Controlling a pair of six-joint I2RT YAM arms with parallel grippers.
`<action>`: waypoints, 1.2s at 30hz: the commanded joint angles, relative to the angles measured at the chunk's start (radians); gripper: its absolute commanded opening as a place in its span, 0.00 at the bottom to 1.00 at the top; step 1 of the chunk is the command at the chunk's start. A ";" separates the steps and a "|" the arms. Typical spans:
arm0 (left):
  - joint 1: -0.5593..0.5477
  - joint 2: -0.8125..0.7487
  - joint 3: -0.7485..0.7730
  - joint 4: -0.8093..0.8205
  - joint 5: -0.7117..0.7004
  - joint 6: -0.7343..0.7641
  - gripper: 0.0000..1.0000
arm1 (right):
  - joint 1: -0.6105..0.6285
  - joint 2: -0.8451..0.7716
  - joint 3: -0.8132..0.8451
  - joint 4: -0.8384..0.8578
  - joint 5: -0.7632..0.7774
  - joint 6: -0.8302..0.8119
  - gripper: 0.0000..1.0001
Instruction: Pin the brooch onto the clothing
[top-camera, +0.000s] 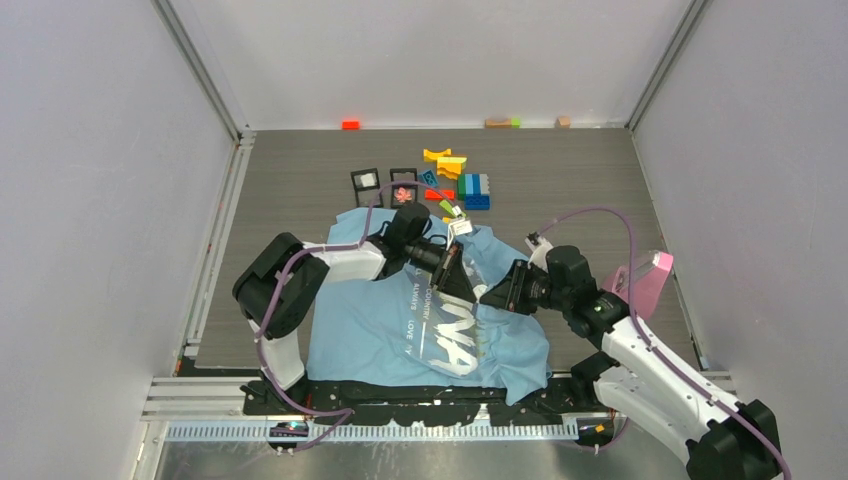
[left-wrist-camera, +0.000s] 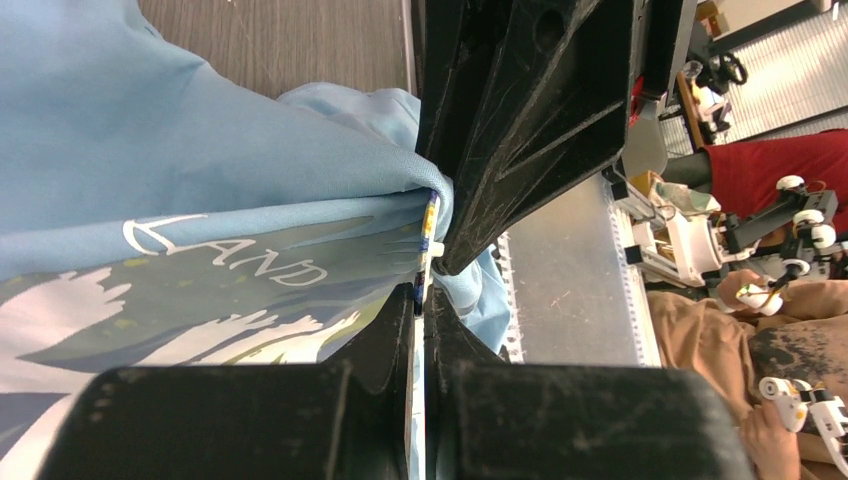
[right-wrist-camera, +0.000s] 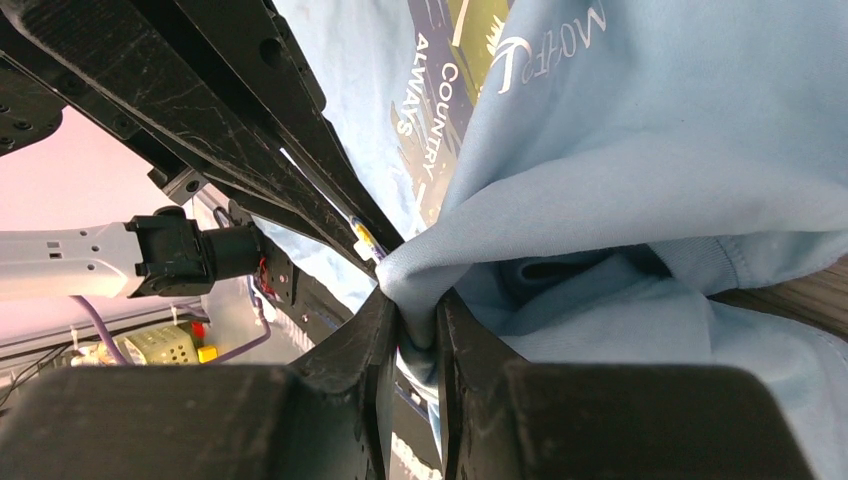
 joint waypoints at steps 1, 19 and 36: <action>-0.009 -0.037 0.005 -0.178 0.024 0.099 0.00 | -0.024 -0.061 0.011 0.014 0.165 0.000 0.23; 0.021 -0.179 -0.038 -0.253 -0.357 0.165 0.82 | -0.024 -0.182 0.195 -0.275 0.294 -0.155 0.70; 0.456 -0.654 0.183 -1.117 -0.759 0.134 1.00 | 0.041 0.623 0.666 -0.108 0.403 -0.278 0.69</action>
